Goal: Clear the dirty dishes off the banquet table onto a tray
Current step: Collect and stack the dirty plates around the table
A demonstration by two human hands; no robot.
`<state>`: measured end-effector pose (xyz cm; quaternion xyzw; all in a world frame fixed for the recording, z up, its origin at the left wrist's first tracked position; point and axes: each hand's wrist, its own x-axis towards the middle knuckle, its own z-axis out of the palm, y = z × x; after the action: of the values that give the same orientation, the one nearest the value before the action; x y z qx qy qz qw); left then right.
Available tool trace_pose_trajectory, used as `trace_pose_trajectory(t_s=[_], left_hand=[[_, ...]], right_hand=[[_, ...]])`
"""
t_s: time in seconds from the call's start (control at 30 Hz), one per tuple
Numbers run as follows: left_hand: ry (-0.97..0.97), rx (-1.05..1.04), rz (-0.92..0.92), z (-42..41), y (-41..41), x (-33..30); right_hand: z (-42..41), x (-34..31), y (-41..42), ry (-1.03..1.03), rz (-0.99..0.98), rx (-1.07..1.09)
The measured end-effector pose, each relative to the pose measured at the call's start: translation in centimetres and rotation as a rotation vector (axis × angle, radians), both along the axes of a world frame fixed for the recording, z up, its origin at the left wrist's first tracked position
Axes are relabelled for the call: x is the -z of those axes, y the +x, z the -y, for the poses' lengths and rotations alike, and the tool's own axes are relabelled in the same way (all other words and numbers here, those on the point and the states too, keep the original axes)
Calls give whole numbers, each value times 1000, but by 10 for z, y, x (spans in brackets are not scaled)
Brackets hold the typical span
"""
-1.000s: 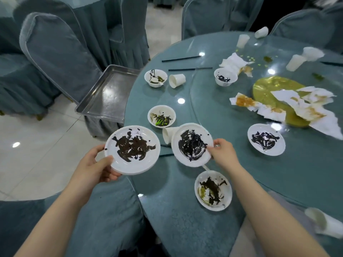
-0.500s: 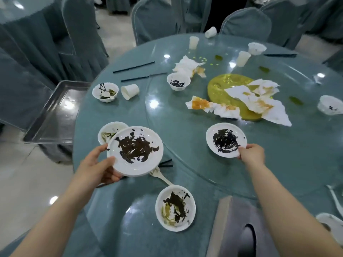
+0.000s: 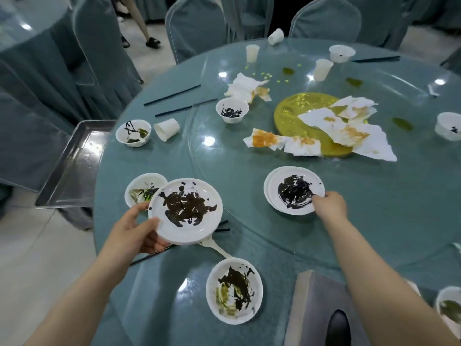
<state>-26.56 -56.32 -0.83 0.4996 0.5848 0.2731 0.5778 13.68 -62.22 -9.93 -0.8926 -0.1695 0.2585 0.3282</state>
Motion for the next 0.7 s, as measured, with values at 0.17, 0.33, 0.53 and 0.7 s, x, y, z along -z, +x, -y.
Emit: trace_pose_trajectory(t_s=[0.17, 0.33, 0.53, 0.7], left_hand=[[17, -34, 25, 7, -16, -5], [60, -98, 37, 16, -42, -12], [101, -170, 55, 35, -81, -22], [120, -260, 60, 58, -117, -25]], right_hand=[[-8, -18, -34, 272, -356, 116], [-15, -43, -80, 342, -435, -43], [-25, -87, -145, 475, -509, -239], [-30, -110, -208, 476, -614, -453]])
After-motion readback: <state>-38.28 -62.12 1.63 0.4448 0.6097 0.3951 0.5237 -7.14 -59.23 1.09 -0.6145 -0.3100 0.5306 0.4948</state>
